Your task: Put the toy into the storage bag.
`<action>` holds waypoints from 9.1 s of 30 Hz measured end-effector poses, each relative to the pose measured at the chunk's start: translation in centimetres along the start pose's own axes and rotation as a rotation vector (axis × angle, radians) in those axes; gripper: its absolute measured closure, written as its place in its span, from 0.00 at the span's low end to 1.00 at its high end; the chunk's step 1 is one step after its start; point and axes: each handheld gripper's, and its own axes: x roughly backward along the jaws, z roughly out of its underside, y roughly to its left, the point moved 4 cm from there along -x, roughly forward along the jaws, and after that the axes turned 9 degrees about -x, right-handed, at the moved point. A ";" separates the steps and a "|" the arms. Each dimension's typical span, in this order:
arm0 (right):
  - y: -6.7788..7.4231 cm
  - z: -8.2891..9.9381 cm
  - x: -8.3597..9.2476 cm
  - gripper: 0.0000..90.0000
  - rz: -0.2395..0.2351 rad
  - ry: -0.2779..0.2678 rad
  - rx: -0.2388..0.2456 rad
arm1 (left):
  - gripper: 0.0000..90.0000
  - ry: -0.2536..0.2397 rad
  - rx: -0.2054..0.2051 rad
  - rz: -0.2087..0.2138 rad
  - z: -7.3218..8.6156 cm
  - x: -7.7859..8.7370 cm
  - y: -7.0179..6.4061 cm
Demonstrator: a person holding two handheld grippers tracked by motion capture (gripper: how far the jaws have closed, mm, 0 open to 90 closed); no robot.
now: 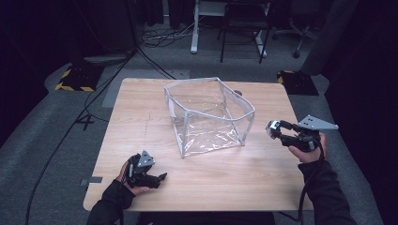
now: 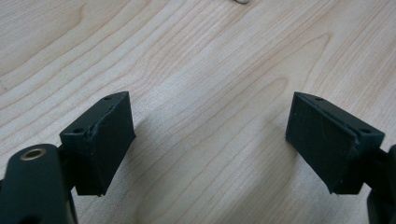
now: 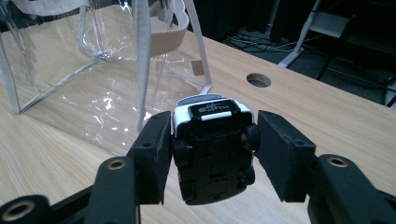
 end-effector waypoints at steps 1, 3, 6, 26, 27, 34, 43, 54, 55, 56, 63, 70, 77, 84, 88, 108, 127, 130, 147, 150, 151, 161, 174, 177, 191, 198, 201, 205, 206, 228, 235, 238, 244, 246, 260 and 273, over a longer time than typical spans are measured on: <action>0.0 0.0 0.0 0.52 0.000 0.000 0.000 | 0.17 0.000 0.000 0.000 0.0 0.0 0.0; 0.1 -0.4 0.0 0.52 0.001 -0.005 0.006 | 0.17 0.000 0.000 0.000 0.0 0.0 0.0; 0.1 -0.9 0.1 0.52 -0.004 -0.016 0.000 | 0.17 0.000 0.000 0.000 0.0 0.0 0.0; 0.6 -4.8 1.1 0.52 0.005 -0.060 0.022 | 0.17 -0.004 0.005 -0.004 0.0 -0.1 0.0; 0.8 -5.1 1.1 0.52 0.007 -0.066 0.025 | 0.17 -0.004 0.004 -0.004 0.0 -0.1 0.0; 1.3 -6.4 1.2 0.52 -0.001 -0.080 0.044 | 0.17 -0.003 0.003 -0.005 0.0 0.0 0.0; 2.0 -7.7 1.2 0.52 -0.011 -0.099 0.057 | 0.17 -0.003 0.003 -0.005 0.0 0.0 0.0; 2.8 -8.9 1.2 0.52 -0.023 -0.114 0.077 | 0.17 -0.002 0.001 -0.006 0.0 0.0 0.0; 2.9 -9.0 1.2 0.52 -0.021 -0.118 0.081 | 0.17 -0.003 0.001 -0.007 0.0 0.0 0.0; 3.0 -9.2 1.1 0.52 -0.026 -0.121 0.075 | 0.17 -0.002 0.002 -0.006 0.0 0.0 0.0; 3.4 -10.0 1.0 0.52 -0.024 -0.136 0.093 | 0.17 -0.003 0.001 -0.006 0.0 0.0 0.0; 4.2 -10.8 0.7 0.52 -0.039 -0.148 0.093 | 0.17 -0.002 0.001 -0.007 0.0 0.0 0.0; 4.9 -11.3 0.2 0.52 -0.053 -0.152 0.091 | 0.17 -0.002 0.002 -0.006 0.0 0.0 0.0; 5.6 -11.8 -0.5 0.52 -0.072 -0.153 0.082 | 0.17 -0.002 0.001 -0.006 0.0 0.0 0.0; 6.2 -12.0 -1.1 0.52 -0.084 -0.152 0.090 | 0.17 -0.002 0.001 -0.006 0.0 0.0 0.0; 8.6 -12.7 -3.9 0.52 -0.128 -0.137 0.092 | 0.17 -0.001 0.002 -0.006 0.0 0.0 0.0; 10.5 -14.5 -6.7 0.52 -0.137 -0.105 0.109 | 0.17 0.001 0.004 -0.007 0.0 0.0 0.0; 10.7 -15.1 -7.4 0.52 -0.140 -0.095 0.115 | 0.17 0.001 0.003 -0.007 0.0 0.0 0.0; 11.7 -15.3 -10.7 0.52 -0.126 0.010 0.143 | 0.17 -0.001 0.002 -0.006 0.0 0.0 0.0; 11.8 -15.0 -11.2 0.52 -0.123 0.043 0.151 | 0.17 -0.001 0.001 -0.007 0.0 0.0 0.0; 11.9 -15.0 -11.3 0.52 -0.116 0.050 0.156 | 0.17 -0.001 0.002 -0.007 0.0 0.0 0.0; 12.3 -14.3 -12.4 0.52 -0.095 0.133 0.195 | 0.17 -0.001 0.000 -0.008 0.0 0.0 0.0; 11.9 -13.1 -12.8 0.52 -0.095 0.200 0.193 | 0.17 0.002 -0.005 -0.007 0.1 0.1 0.0; 11.8 -12.7 -12.8 0.52 -0.095 0.218 0.180 | 0.17 0.002 -0.006 -0.012 0.1 0.1 0.0; 10.9 -11.9 -12.4 0.52 -0.103 0.339 0.199 | 0.17 -0.005 0.004 -0.008 0.0 0.0 0.0; 10.5 -11.7 -12.2 0.52 -0.099 0.405 0.223 | 0.17 -0.004 0.004 -0.007 0.0 0.0 0.0; 10.2 -11.6 -12.0 0.52 -0.072 0.440 0.222 | 0.17 -0.003 0.004 -0.007 0.0 0.0 0.0; 9.9 -11.6 -11.8 0.52 -0.069 0.442 0.217 | 0.17 -0.002 0.003 -0.007 0.0 0.0 0.0; 9.6 -11.7 -11.6 0.52 -0.064 0.447 0.209 | 0.17 -0.004 0.004 -0.008 0.0 0.0 0.0; 8.1 -11.4 -9.6 0.52 -0.062 0.480 0.177 | 0.17 -0.003 0.001 -0.010 0.0 0.0 0.0; 8.0 -11.5 -9.3 0.52 -0.068 0.496 0.179 | 0.17 -0.003 0.004 -0.008 0.0 0.0 0.0; 8.0 -11.6 -9.2 0.52 -0.061 0.510 0.192 | 0.17 -0.003 0.005 -0.007 0.0 0.0 0.0; 8.2 -11.6 -9.2 0.51 -0.062 0.522 0.198 | 0.17 -0.003 0.004 -0.008 0.0 0.0 0.0; 8.2 -11.6 -9.2 0.51 -0.059 0.522 0.197 | 0.17 -0.003 -0.002 -0.010 0.0 0.0 0.0; 8.3 -10.9 -9.7 0.53 -0.070 0.517 0.187 | 0.17 -0.003 0.003 -0.010 0.0 0.0 0.0; 8.2 -10.6 -9.7 0.53 -0.089 0.500 0.172 | 0.17 -0.002 -0.001 -0.016 0.0 0.0 0.0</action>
